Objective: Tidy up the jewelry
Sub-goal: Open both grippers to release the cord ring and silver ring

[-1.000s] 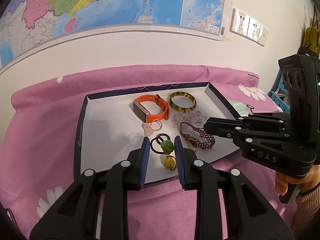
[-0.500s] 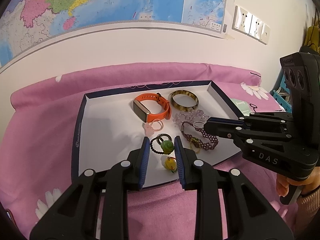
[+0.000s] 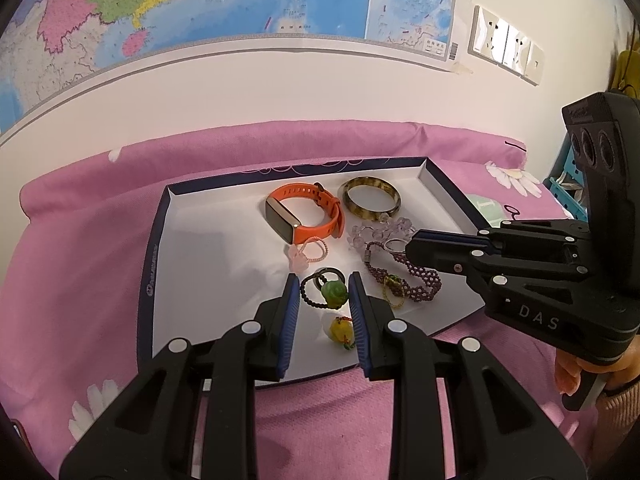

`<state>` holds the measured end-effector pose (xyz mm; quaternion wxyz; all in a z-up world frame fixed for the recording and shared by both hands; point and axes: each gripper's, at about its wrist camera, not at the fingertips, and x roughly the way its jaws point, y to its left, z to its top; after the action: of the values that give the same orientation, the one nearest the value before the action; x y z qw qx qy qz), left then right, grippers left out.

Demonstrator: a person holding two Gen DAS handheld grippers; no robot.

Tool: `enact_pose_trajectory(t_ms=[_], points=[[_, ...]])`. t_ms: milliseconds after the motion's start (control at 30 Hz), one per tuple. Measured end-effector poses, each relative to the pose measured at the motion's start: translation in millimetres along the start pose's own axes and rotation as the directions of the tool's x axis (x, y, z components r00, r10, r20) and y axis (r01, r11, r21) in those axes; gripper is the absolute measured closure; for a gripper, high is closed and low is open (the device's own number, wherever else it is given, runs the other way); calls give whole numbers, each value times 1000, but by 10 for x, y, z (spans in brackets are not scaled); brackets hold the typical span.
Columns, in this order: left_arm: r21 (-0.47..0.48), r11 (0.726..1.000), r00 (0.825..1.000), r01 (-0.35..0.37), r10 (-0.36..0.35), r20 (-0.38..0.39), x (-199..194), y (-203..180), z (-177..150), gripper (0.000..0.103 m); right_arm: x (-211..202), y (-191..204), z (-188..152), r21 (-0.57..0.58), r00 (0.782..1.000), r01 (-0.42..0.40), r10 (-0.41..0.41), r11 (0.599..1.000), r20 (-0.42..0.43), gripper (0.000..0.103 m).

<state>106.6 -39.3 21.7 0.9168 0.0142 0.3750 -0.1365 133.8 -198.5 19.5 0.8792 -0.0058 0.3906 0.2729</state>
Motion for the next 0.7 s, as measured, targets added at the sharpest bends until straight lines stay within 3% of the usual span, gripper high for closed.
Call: enact_pose_trajectory(t_ms=[700], points=[[-19, 1000, 997, -12, 10, -80, 300, 34, -33, 77, 234, -45, -22, 11, 998, 40, -39, 999, -55, 99]])
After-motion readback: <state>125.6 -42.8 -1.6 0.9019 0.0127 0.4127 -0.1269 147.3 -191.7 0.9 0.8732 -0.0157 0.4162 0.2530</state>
